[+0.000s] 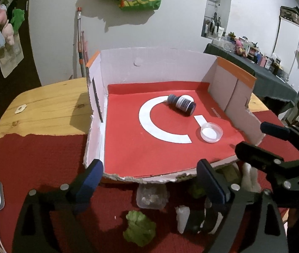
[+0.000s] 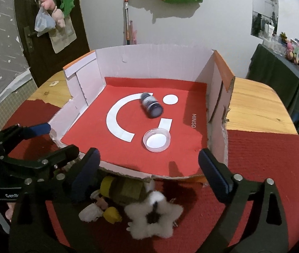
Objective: Organize objects
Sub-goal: 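Withdraw both grippers from the box toward the remaining toys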
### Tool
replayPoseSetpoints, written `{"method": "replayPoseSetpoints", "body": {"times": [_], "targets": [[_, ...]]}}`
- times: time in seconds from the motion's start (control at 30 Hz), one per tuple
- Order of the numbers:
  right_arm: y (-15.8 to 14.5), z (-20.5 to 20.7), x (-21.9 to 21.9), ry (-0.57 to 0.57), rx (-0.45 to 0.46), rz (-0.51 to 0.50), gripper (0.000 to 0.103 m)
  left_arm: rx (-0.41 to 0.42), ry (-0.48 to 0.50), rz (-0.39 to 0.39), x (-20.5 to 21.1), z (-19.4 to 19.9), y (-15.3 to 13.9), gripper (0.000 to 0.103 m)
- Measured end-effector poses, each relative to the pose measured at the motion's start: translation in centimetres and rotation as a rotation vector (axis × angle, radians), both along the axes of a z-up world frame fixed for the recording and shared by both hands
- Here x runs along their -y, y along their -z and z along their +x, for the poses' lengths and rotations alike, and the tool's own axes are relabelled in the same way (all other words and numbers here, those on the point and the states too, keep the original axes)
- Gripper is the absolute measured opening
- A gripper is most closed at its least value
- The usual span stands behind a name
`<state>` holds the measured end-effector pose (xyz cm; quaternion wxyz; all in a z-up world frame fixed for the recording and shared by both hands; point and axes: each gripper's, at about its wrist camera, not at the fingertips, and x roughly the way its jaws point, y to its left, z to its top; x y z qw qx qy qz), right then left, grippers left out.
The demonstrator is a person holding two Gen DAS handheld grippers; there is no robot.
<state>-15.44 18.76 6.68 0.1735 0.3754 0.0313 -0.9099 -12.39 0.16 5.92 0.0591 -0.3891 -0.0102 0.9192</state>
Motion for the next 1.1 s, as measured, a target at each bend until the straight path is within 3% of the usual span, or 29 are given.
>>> {"method": "replayPoseSetpoints", "body": {"times": [0.27, 1.1], "targets": [[-0.4, 1.3, -0.1, -0.008, -0.011, -0.017, 0.099, 0.005, -0.006, 0.028, 0.4, 1.1, -0.2, 0.1], [-0.2, 4.8, -0.2, -0.011, -0.029, -0.032, 0.1, 0.008, 0.001, 0.016, 0.2, 4.0, 0.4, 0.102]]}}
